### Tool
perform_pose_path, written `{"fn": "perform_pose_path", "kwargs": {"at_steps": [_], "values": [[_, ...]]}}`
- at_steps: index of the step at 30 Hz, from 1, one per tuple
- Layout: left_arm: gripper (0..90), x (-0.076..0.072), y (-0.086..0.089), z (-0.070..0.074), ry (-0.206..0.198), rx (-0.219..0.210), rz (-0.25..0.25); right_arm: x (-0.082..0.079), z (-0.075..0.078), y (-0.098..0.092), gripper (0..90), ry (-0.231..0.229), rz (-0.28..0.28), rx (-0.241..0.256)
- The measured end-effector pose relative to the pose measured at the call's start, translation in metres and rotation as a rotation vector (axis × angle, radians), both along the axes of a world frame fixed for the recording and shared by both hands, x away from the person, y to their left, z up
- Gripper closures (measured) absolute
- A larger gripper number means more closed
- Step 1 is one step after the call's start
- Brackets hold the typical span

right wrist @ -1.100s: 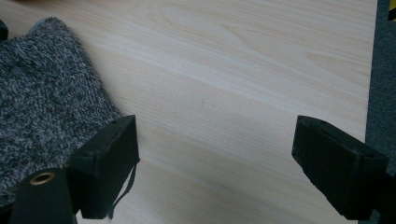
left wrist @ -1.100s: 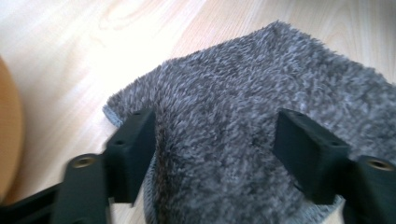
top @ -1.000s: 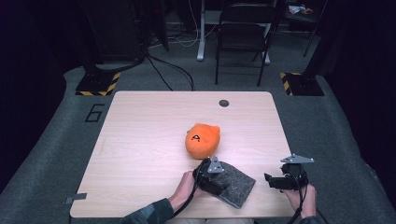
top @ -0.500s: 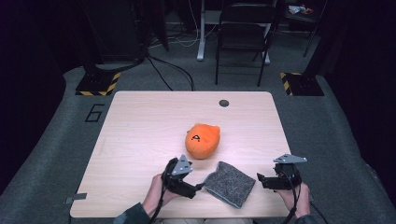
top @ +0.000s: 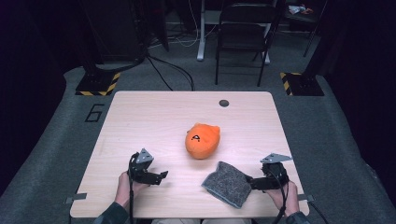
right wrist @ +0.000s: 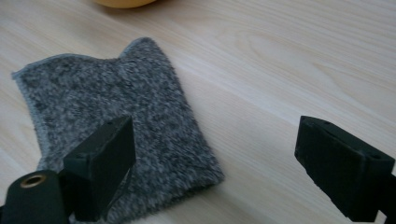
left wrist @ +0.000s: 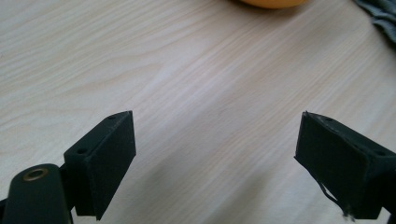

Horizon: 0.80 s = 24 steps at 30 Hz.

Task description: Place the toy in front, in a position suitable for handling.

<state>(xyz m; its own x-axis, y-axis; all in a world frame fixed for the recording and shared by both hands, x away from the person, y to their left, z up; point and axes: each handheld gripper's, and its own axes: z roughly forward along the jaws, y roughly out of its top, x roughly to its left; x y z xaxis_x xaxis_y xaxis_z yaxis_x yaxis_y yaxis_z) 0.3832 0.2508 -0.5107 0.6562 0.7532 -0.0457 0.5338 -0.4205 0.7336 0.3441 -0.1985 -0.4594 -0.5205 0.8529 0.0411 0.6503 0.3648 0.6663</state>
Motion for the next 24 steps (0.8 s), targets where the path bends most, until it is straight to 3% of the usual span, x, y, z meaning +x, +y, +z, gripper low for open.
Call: {"fn": "perform_pose_path", "kwargs": {"at_steps": [2, 5, 8, 18, 24], "values": [[11.9, 0.003, 0.001, -0.003, 0.004, 0.03, 0.006, -0.001, 0.0, 0.006, 10.6, -0.002, 0.026, -0.009], [11.9, 0.007, 0.003, -0.007, 0.01, 0.013, 0.018, -0.003, -0.001, 0.017, 10.3, 0.003, 0.055, -0.002], [11.8, 0.008, 0.002, -0.007, 0.001, 0.053, 0.013, -0.004, -0.003, 0.028, 10.3, 0.001, 0.094, -0.012], [11.8, 0.012, 0.007, -0.014, 0.012, 0.035, 0.05, -0.001, -0.019, 0.058, 12.7, 0.013, 0.177, -0.073], [11.9, 0.011, 0.01, -0.018, -0.032, 0.027, 0.057, 0.0, -0.025, 0.069, 16.6, 0.003, 0.211, -0.102]]}}
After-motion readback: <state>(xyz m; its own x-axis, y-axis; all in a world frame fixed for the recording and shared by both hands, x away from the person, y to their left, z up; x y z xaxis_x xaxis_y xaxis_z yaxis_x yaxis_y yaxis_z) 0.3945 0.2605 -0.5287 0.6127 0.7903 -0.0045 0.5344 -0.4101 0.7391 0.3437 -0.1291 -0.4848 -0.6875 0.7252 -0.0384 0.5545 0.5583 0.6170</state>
